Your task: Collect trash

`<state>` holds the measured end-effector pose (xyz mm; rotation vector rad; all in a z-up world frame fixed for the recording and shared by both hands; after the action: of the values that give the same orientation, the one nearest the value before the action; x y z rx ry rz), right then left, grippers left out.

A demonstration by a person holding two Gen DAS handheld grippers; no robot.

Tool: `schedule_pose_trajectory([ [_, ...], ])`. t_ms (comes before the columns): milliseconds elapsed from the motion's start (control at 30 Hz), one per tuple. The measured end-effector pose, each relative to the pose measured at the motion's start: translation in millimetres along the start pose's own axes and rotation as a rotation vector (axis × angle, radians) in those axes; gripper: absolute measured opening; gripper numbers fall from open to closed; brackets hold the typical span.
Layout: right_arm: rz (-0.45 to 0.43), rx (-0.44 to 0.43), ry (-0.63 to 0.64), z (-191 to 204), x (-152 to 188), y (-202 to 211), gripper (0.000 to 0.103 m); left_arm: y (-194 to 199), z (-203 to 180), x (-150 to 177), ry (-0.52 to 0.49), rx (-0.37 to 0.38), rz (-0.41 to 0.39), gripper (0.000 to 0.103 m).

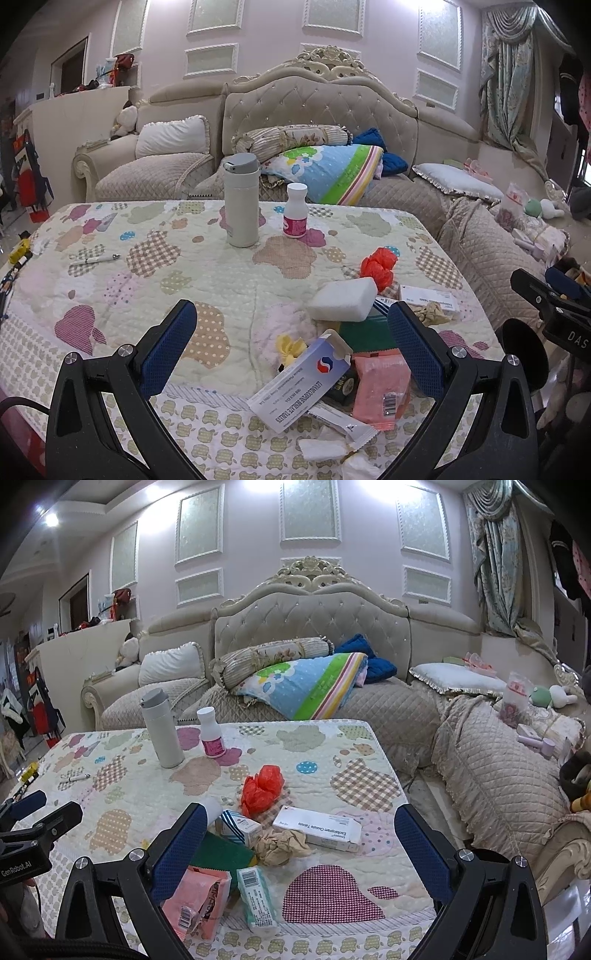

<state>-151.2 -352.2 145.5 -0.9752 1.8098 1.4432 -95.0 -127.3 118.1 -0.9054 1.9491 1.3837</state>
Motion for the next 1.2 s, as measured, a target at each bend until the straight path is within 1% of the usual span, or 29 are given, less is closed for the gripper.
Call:
schedule_pose_trajectory([
  [533, 0.018, -0.011, -0.015, -1.9, 2.3, -5.5, 0.101, -3.6, -4.2, 3.3, -0.003, 0.0, 0.007, 0.103],
  [1200, 0.035, -0.019, -0.017, -0.9, 5.1, -10.5, 0.101, -7.7, 2.3, 8.2, 0.003, -0.002, 0.021, 0.103],
])
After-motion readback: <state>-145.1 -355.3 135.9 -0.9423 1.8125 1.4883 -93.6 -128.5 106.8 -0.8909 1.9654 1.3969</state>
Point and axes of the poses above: each gripper's, at about its wrist camera, not at the fingertips, and y roughly against the way its jaws point, z to its left, x to its underside, the point moved 7 cm from there along -y, roughly the way its jaws point, and after that the axes turned 15 degrees about y, right-handed, at the moved point
